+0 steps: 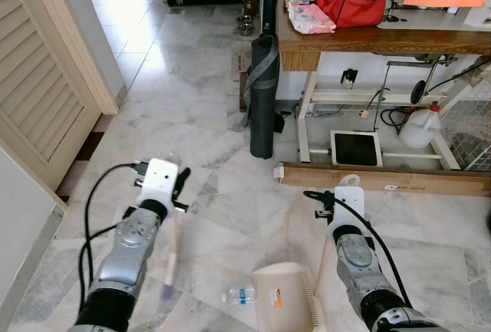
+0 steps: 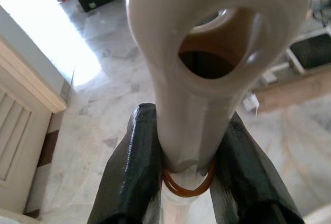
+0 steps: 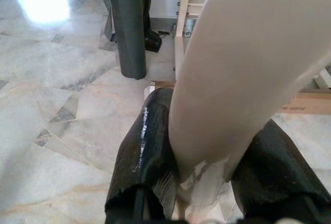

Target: Sweep floor

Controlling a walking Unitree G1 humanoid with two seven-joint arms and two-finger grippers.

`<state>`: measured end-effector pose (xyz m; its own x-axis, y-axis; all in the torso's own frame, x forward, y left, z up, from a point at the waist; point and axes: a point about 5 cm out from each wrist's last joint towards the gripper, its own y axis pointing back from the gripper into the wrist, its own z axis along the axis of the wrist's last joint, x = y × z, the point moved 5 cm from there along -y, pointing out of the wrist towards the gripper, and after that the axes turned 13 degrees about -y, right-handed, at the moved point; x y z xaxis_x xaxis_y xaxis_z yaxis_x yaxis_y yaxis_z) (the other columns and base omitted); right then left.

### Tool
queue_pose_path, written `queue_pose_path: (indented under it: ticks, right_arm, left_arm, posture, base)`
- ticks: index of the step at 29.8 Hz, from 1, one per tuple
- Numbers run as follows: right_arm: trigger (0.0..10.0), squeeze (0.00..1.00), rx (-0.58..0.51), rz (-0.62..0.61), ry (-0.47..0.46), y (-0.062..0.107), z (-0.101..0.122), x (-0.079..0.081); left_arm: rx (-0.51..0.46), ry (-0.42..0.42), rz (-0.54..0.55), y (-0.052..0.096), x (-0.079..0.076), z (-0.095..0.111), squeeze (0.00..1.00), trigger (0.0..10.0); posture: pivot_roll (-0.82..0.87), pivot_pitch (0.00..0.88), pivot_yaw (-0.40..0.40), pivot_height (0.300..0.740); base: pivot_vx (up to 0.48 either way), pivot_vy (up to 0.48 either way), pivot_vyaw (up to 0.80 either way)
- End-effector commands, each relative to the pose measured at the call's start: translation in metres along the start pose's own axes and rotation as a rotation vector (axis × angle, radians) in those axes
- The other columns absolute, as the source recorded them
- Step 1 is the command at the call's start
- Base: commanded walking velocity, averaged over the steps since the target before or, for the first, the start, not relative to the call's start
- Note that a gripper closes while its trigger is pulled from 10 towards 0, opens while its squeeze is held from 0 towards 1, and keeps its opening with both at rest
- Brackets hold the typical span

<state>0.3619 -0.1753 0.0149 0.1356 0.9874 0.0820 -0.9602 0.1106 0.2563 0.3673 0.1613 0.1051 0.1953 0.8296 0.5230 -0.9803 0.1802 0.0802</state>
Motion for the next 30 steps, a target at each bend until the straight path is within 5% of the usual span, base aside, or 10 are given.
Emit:
queue_pose_path:
  ticks: [1,4,5,10,16,23,30]
  right_arm:
    - [10.0,0.00,0.103,0.005,-0.001,0.008,-0.027,0.003]
    - [10.0,0.00,0.101,0.005,0.001,0.008,-0.026,0.002]
    - [10.0,0.00,0.096,0.008,-0.003,0.008,-0.025,0.003]
    - [10.0,0.00,0.083,0.013,0.003,0.008,-0.023,0.003]
    - [10.0,0.00,0.069,0.001,0.008,0.008,-0.022,-0.005]
    - [10.0,0.00,0.067,0.003,0.011,0.008,-0.021,-0.004]
    - [10.0,0.00,0.065,0.013,0.022,0.008,-0.021,-0.003]
  left_arm:
    - [0.030,-0.022,-0.040,0.001,-0.009,-0.007,0.00,10.0]
    - [0.043,-0.020,-0.039,-0.001,-0.011,-0.012,0.00,10.0]
    - [0.045,0.071,-0.015,-0.005,-0.013,-0.016,0.00,10.0]
    - [0.023,0.178,0.054,-0.012,-0.010,-0.016,0.00,10.0]
    - [0.059,0.243,-0.080,-0.023,-0.032,-0.011,0.00,10.0]
    - [0.141,0.255,-0.183,-0.022,-0.052,-0.024,0.00,10.0]
    - [0.190,0.158,-0.229,-0.017,-0.054,-0.036,0.00,10.0]
  posture:
    - [0.13,0.087,0.051,0.740]
    - [0.13,0.093,0.047,0.740]
    - [0.12,0.098,0.045,0.740]
    - [0.08,0.108,0.048,0.740]
    - [0.08,0.110,0.051,0.740]
    - [0.07,0.113,0.047,0.740]
    - [0.07,0.122,0.049,0.740]
  base:
    - [0.000,0.000,0.00]
    - [0.000,0.000,0.00]
    - [0.000,0.000,0.00]
    - [0.000,0.000,0.00]
    - [0.000,0.000,0.00]
    - [0.000,0.000,0.00]
    - [0.000,0.000,0.00]
